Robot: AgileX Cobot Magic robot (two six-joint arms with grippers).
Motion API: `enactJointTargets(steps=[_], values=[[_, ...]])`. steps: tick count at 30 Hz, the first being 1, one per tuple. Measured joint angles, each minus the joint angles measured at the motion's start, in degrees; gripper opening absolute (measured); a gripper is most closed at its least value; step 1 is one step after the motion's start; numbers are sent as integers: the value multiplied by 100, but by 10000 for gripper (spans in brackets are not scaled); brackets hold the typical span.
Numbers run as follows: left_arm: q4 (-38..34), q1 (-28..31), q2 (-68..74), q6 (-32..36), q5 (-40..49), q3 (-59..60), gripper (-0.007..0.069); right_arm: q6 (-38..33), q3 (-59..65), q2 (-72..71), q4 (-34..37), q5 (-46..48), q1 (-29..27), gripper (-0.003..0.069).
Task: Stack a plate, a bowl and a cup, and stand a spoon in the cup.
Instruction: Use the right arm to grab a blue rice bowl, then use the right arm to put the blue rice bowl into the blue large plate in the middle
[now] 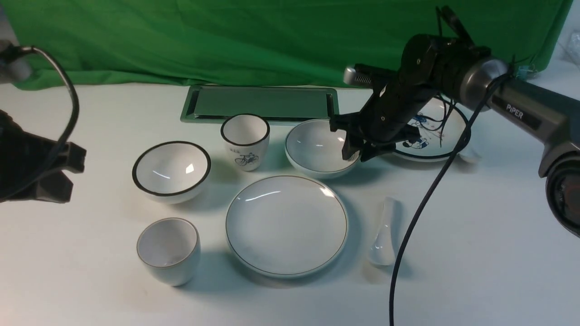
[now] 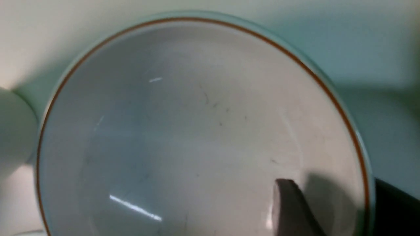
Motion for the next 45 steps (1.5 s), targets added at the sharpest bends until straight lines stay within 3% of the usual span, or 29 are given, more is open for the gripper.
enactJointTargets(steps=[5,13,20,31,45], values=[[0,0,0,0,0,0,3,14,-70,-18,122,-99,-18,83],[-9,0,0,0,0,0,3,3,-895,-5,-14,572,-36,82],[-12,0,0,0,0,0,3,-520,-1502,-542,-29,1819,-17,82],[-17,0,0,0,0,0,3,-1137,201,-916,95,1777,865,82],[-147,0,0,146,-282,0,12,-1188,848,-833,471,1018,922,88]])
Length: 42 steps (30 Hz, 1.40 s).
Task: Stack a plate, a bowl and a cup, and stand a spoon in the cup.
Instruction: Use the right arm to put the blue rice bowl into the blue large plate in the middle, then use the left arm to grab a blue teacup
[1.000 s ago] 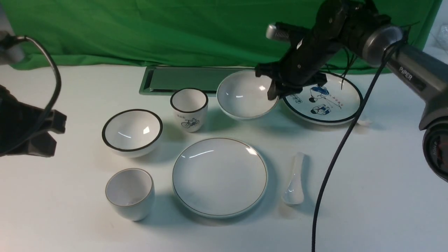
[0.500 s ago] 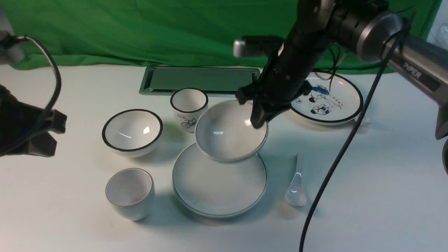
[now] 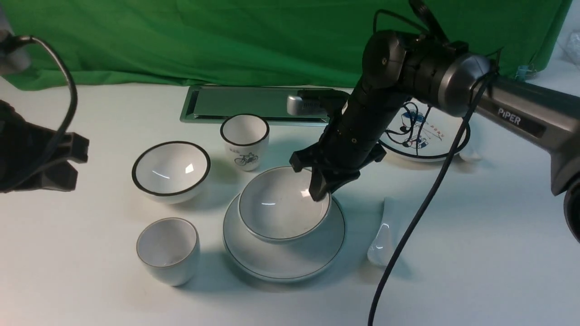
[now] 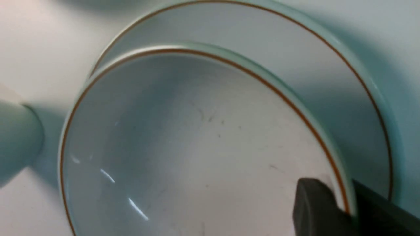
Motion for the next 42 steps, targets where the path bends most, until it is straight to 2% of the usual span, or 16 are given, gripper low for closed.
enactJointTargets(steps=[3,6,12,15,16,18,20,28,31,34,35,37,38,39,40,42], values=[[-141,0,0,33,-85,0,47,0,11,124,8,0,16,104],[-266,-15,0,104,-324,0,100,25,11,140,33,0,18,162],[-204,-467,73,214,-402,0,239,107,-15,118,27,196,18,385],[305,-1130,434,-341,-402,0,304,-128,-305,-156,-292,765,18,494],[352,-1166,494,-394,-402,0,307,-158,-343,-181,-362,782,18,496],[1011,-1572,898,-1114,-372,0,337,-181,-468,-595,-830,789,18,510],[1291,-1718,1214,-1332,-370,0,351,-125,-441,-1034,-1319,800,18,514],[1418,-1773,2306,-1720,-801,0,394,108,315,-2647,-2536,810,18,516],[1418,-1773,2579,-1754,-905,0,393,119,568,-3051,-2637,814,18,517],[1418,-1773,2849,-1759,-956,0,351,129,705,-3419,-2671,814,18,517],[1396,-1773,2905,-1759,-949,0,322,135,713,-3486,-2678,816,18,517],[1369,-1773,3004,-1770,-922,0,195,135,718,-3618,-2691,820,18,517],[1370,-1773,3014,-1769,-921,0,181,135,717,-3642,-2691,820,18,517],[1353,-1773,3020,-1769,-862,0,84,140,724,-3714,-2697,820,18,517],[1338,-1773,3002,-1776,-765,-38,48,146,732,-3744,-2698,820,18,517],[1330,-1773,2932,-1774,-539,-138,36,151,733,-3776,-2703,820,18,517]])
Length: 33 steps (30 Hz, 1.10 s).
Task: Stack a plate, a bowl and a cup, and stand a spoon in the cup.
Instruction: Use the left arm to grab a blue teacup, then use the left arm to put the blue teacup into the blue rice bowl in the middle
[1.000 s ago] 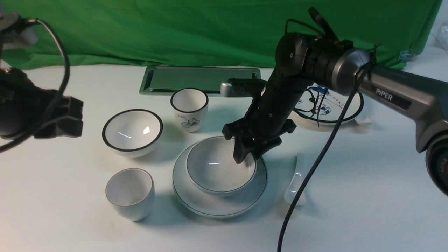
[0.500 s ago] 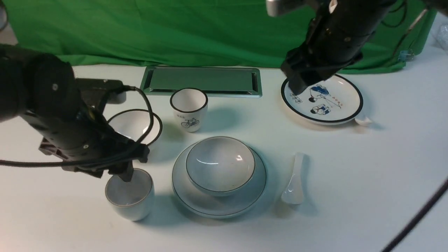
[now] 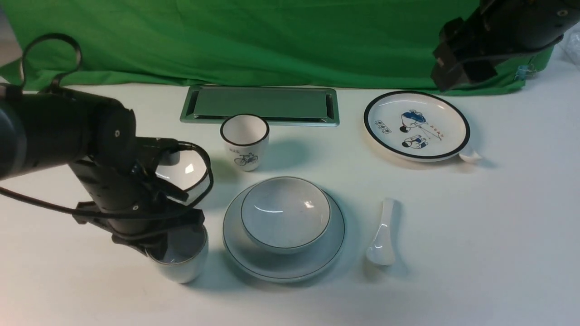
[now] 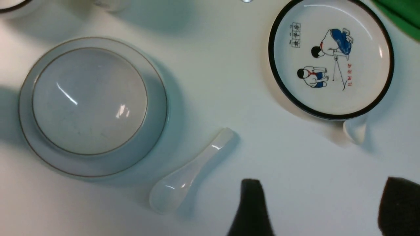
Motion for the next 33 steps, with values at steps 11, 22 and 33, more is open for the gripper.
enactJointTargets(steps=[11,22,33], values=[[-480,-693,-84,-42,393,-2084,36,70,15,-7,-6,0,0,517],[-507,-1175,1918,-43,1059,-3311,36,213,15,282,-246,0,-261,521],[-509,-1182,2015,-37,1146,-3360,54,258,15,1521,1572,-26,-1455,521]])
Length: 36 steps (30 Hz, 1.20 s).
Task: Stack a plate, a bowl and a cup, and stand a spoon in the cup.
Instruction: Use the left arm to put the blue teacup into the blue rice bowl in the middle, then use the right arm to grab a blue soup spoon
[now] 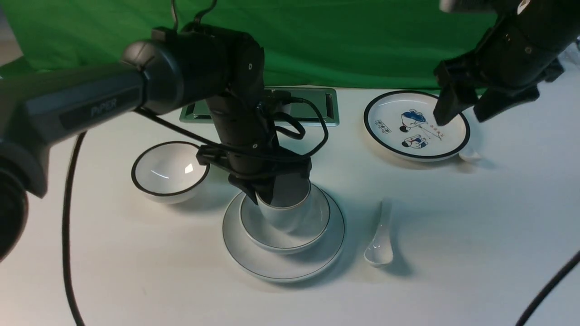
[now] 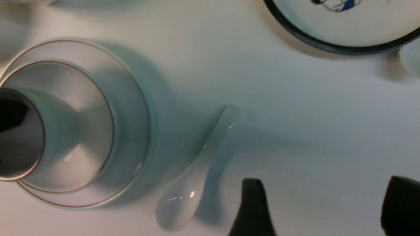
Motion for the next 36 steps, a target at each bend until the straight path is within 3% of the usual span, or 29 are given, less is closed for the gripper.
enactJointTargets(steps=[6,10,15,18,23,24,26,29,30,31,36], values=[[-4,0,0,53,29,-4,194,2,0,801,164,-8,141,556],[-168,0,0,53,129,-138,353,7,0,1337,278,-8,324,567],[-91,0,-32,72,631,-825,399,91,0,1800,335,-8,434,567],[-59,0,-183,110,657,-1123,363,183,0,1993,340,-11,458,567],[-59,0,-823,203,689,-1204,131,207,-6,2294,310,-17,554,549],[-52,0,-972,262,705,-1174,72,207,-10,2308,304,-17,570,512],[-9,0,-1250,320,716,-1114,25,207,-27,2320,304,-17,600,432],[131,0,-1687,330,718,-996,1,219,-36,2340,299,-16,630,158],[155,0,-1786,330,718,-974,0,210,-36,2340,294,-17,636,146],[285,0,-2031,325,718,-867,-1,201,-31,2278,289,-23,648,81],[967,0,-3055,95,722,-203,-2,201,5,1478,203,-506,695,81]])
